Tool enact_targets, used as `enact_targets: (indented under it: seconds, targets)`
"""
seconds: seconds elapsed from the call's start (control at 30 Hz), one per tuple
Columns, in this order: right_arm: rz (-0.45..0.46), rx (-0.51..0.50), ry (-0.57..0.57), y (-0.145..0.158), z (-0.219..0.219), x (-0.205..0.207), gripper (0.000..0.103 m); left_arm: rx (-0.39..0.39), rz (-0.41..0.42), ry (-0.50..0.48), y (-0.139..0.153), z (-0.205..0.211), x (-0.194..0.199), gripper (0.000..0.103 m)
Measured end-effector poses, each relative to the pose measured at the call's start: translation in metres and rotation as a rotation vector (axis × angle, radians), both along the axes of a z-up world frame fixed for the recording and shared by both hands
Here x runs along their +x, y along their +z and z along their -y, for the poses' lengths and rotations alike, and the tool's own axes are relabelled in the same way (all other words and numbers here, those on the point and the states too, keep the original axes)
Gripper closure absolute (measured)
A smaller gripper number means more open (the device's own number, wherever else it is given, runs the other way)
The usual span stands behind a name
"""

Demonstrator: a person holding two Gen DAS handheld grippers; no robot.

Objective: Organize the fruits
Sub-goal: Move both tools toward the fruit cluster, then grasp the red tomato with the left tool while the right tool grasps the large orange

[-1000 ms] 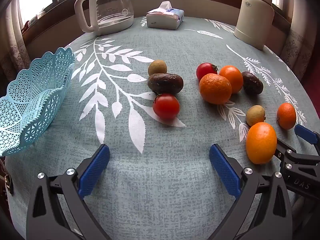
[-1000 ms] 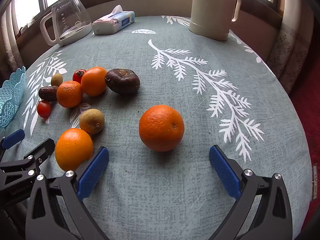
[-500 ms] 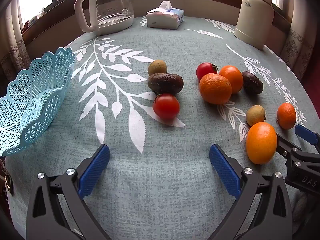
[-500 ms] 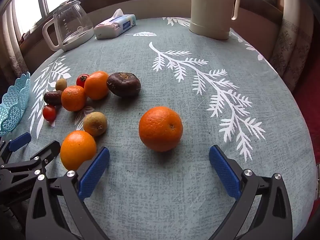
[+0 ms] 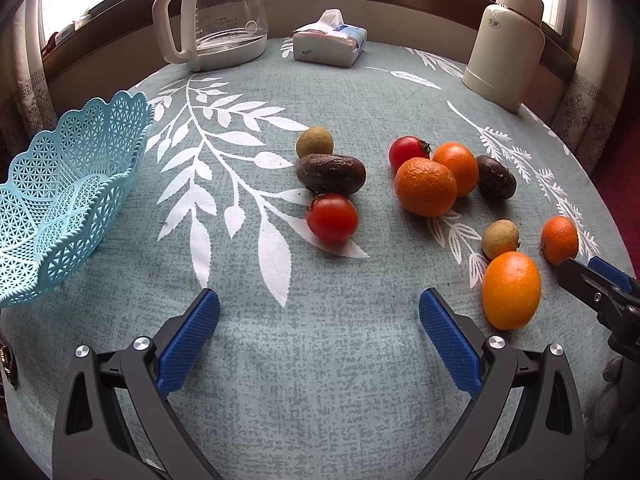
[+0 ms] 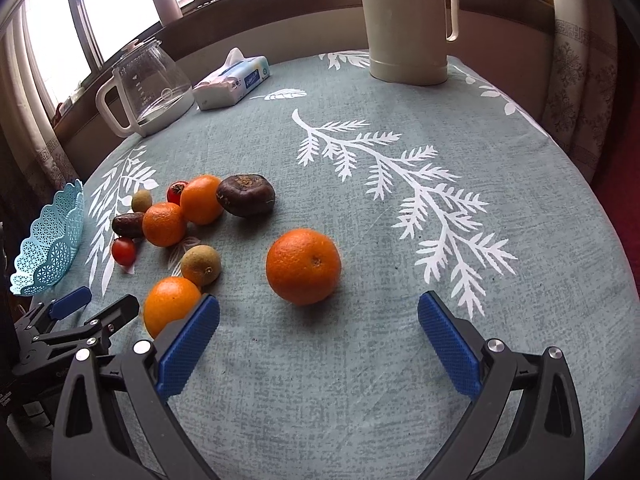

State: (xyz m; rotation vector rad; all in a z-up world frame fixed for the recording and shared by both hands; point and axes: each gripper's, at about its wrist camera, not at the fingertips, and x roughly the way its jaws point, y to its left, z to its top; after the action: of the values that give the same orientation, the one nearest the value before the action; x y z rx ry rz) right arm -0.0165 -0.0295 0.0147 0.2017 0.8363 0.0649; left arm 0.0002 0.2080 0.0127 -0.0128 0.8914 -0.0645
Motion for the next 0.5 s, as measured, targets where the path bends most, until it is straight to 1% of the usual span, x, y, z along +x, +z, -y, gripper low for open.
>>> enact_targets:
  seconds: [0.13, 0.23, 0.33, 0.4, 0.43, 0.47, 0.5]
  targets:
    - [0.022, -0.017, -0.003, 0.005, 0.003, 0.002, 0.005, -0.063, 0.042, 0.021, 0.007, -0.011, -0.006, 0.002]
    - [0.033, -0.026, 0.002, 0.009, 0.003, 0.006, 0.011, -0.107, 0.070, 0.033, 0.012, -0.019, -0.009, 0.002]
    - [0.040, -0.041, 0.012, 0.011, 0.001, 0.013, 0.016, -0.130, 0.071, 0.038, 0.013, -0.023, -0.006, 0.002]
    - [0.036, -0.050, 0.016, 0.009, -0.001, 0.017, 0.026, -0.128, 0.066, 0.040, 0.014, -0.024, -0.002, 0.002]
    - [0.028, -0.053, 0.019, 0.007, -0.002, 0.020, 0.033, -0.124, 0.066, 0.040, 0.014, -0.023, 0.000, 0.002]
    - [0.023, -0.049, 0.024, 0.006, -0.003, 0.021, 0.039, -0.117, 0.067, 0.039, 0.015, -0.022, 0.002, 0.002]
    - [0.019, -0.046, 0.028, 0.004, -0.004, 0.023, 0.041, -0.107, 0.070, 0.038, 0.016, -0.021, 0.004, 0.002]
